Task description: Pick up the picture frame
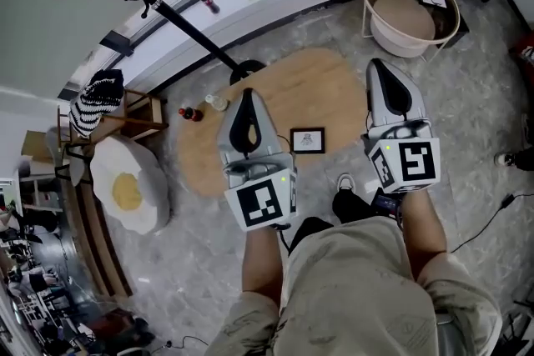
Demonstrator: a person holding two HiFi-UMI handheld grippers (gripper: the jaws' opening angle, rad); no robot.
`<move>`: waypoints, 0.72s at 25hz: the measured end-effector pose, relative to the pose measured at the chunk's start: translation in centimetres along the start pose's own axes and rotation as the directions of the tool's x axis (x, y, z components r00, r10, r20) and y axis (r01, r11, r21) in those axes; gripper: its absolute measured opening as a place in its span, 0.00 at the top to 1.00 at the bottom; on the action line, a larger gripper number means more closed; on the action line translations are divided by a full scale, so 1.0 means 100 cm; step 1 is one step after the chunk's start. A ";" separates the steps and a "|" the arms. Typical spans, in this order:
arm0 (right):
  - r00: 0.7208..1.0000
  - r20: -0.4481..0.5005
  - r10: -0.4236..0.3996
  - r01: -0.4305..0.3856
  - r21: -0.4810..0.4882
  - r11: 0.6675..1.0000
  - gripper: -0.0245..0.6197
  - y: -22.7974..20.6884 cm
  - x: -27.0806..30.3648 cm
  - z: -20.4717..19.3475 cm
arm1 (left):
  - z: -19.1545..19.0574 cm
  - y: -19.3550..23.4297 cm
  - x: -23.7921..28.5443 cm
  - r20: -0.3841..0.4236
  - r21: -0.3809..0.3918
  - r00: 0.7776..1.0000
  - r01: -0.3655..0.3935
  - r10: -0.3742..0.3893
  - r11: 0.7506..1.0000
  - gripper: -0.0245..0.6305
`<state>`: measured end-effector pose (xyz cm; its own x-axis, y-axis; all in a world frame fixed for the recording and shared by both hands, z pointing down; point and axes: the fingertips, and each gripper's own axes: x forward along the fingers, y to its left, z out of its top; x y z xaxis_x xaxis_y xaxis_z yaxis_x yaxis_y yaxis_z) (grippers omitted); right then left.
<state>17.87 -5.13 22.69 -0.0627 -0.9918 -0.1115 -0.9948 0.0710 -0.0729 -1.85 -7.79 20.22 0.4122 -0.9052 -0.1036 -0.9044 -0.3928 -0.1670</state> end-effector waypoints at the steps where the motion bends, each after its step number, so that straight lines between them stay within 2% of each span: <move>1: 1.000 -0.001 0.002 -0.002 0.000 1.000 0.96 -0.002 0.003 -0.001 | -0.001 -0.001 0.003 0.001 0.002 1.000 -0.004 0.004 1.000 0.96; 9: 0.999 -0.032 0.020 -0.020 -0.006 1.000 0.96 0.010 0.039 -0.014 | -0.018 0.023 0.026 -0.031 -0.015 0.999 -0.019 0.019 1.000 0.96; 18: 0.995 -0.093 -0.027 0.026 -0.012 1.000 0.96 0.022 0.076 -0.044 | -0.052 0.046 0.063 -0.069 -0.074 0.997 0.038 -0.043 0.996 0.96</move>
<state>14.81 -12.95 26.08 -0.0429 -0.9989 -0.0168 -0.9970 0.0439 -0.0638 -3.94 -16.18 23.90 0.4425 -0.8963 -0.0286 -0.8936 -0.4381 -0.0975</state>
